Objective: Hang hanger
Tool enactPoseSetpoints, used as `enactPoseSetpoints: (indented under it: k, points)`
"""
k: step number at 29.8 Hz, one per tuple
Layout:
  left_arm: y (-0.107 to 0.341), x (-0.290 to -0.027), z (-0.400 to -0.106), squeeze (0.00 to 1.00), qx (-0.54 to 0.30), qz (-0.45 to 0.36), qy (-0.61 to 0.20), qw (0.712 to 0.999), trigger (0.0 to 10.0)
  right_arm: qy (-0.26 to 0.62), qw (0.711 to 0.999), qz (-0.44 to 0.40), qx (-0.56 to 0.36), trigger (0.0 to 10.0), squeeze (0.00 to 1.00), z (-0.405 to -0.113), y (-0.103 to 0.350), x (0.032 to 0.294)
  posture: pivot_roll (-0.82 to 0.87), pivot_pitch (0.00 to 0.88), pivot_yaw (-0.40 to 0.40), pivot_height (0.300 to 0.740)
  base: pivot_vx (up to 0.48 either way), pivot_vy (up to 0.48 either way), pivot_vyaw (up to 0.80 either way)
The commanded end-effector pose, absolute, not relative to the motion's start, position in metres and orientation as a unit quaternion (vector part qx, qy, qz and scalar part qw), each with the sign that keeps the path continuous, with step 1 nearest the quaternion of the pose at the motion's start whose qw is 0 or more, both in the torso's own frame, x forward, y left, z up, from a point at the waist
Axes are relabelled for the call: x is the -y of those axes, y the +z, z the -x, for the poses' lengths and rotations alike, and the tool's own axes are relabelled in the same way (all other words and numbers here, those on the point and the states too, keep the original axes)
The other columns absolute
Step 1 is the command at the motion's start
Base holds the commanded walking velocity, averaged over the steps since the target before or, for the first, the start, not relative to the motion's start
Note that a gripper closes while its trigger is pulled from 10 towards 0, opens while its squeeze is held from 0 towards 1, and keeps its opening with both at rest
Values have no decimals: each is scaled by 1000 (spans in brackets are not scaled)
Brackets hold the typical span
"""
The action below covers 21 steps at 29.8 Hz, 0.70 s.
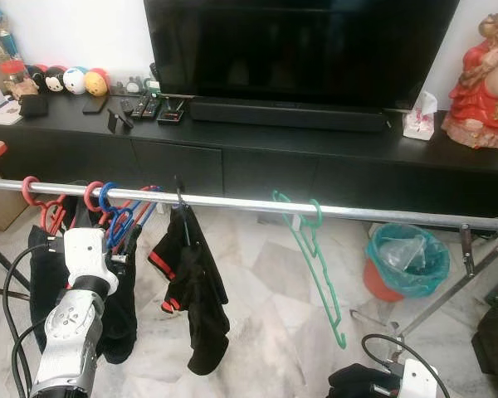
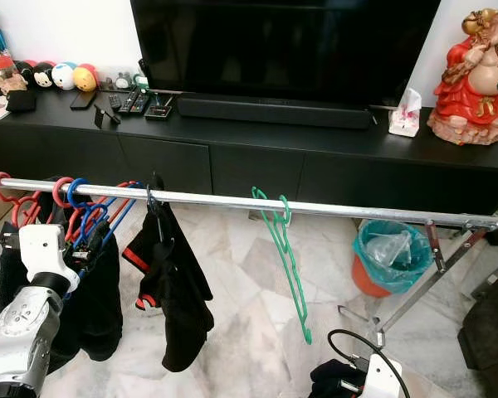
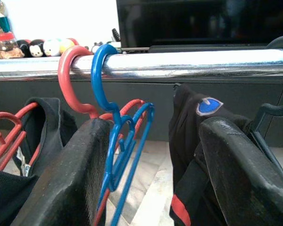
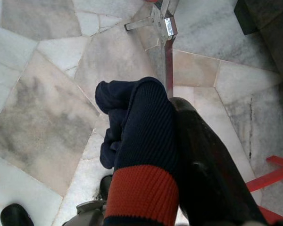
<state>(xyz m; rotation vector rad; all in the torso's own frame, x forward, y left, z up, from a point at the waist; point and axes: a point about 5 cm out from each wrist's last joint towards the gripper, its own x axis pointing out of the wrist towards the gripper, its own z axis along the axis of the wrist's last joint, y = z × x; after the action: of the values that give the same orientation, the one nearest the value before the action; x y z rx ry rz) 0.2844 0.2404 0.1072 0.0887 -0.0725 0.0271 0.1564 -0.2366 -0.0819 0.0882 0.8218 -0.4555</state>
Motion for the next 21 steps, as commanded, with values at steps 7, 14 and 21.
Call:
enactPoseSetpoints:
  k: [7,14,21]
  points:
    - [76,-248,-303,0,-69,-54,4,996,10000,-213,894,-40,-392,10000,0,-162,-81,233,35,19,-5,740,0,0,0]
    - [76,-239,-304,0,-57,-59,-6,997,10000,-214,894,-40,-391,10000,0,-162,-80,233,32,18,-5,740,0,0,0]
    - [89,-267,-312,0,-58,-93,32,993,10000,-213,894,-41,-392,10000,0,-162,-81,232,39,20,-2,740,0,0,0]
